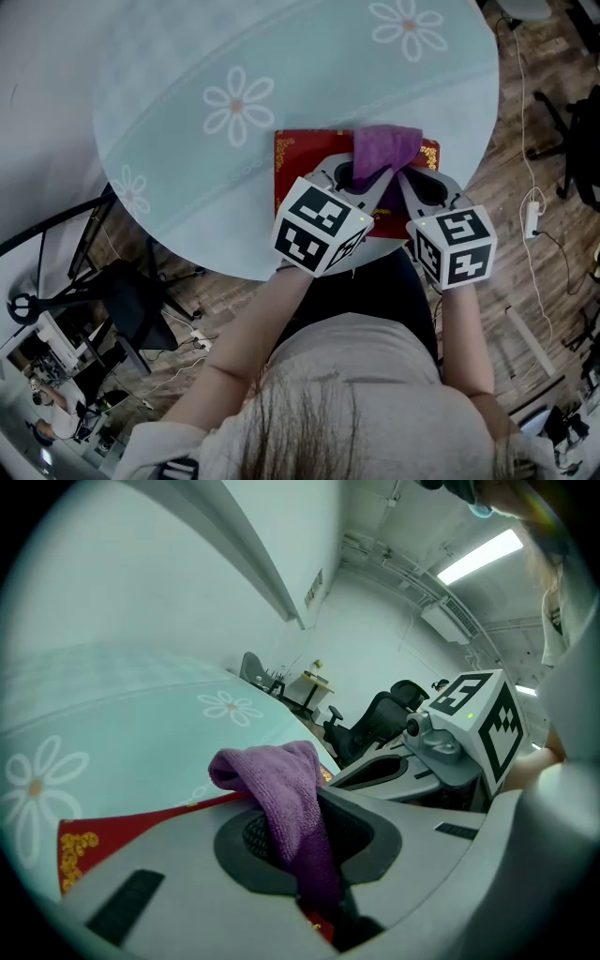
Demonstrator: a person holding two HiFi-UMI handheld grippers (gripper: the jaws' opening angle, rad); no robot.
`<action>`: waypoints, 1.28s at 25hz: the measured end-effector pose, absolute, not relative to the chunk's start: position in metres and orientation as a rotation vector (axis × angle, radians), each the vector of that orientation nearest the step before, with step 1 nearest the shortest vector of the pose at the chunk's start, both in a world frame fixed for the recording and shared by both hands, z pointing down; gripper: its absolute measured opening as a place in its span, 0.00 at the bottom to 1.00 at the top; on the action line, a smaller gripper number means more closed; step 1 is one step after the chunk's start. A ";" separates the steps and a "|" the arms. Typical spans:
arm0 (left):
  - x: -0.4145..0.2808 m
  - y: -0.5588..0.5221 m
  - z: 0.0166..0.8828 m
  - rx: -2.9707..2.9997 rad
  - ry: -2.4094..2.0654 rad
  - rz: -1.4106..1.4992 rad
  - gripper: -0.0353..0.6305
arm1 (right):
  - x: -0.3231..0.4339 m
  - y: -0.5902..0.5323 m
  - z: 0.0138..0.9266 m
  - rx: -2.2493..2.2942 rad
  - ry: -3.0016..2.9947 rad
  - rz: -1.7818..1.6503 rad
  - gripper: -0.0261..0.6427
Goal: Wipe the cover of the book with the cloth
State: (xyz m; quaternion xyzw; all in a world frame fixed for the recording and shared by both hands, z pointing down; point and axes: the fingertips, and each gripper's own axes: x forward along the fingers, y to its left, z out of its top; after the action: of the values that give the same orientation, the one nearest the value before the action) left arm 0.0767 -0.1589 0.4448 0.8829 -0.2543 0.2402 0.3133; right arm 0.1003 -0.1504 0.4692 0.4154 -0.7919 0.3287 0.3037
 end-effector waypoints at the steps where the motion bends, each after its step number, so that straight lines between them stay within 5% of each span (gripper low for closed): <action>1: 0.074 -0.159 0.445 2.328 -0.671 0.636 0.15 | 0.097 -0.151 0.469 1.095 -2.095 0.868 0.07; 32: -0.029 -0.168 0.437 2.312 -0.731 0.575 0.15 | -0.009 -0.164 0.468 1.058 -2.126 0.820 0.07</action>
State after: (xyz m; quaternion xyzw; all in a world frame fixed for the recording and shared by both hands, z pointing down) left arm -0.0288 -0.1685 0.4369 0.8792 -0.2779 0.2187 0.3193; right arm -0.0090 -0.1636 0.4684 0.4005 -0.8047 0.3104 0.3094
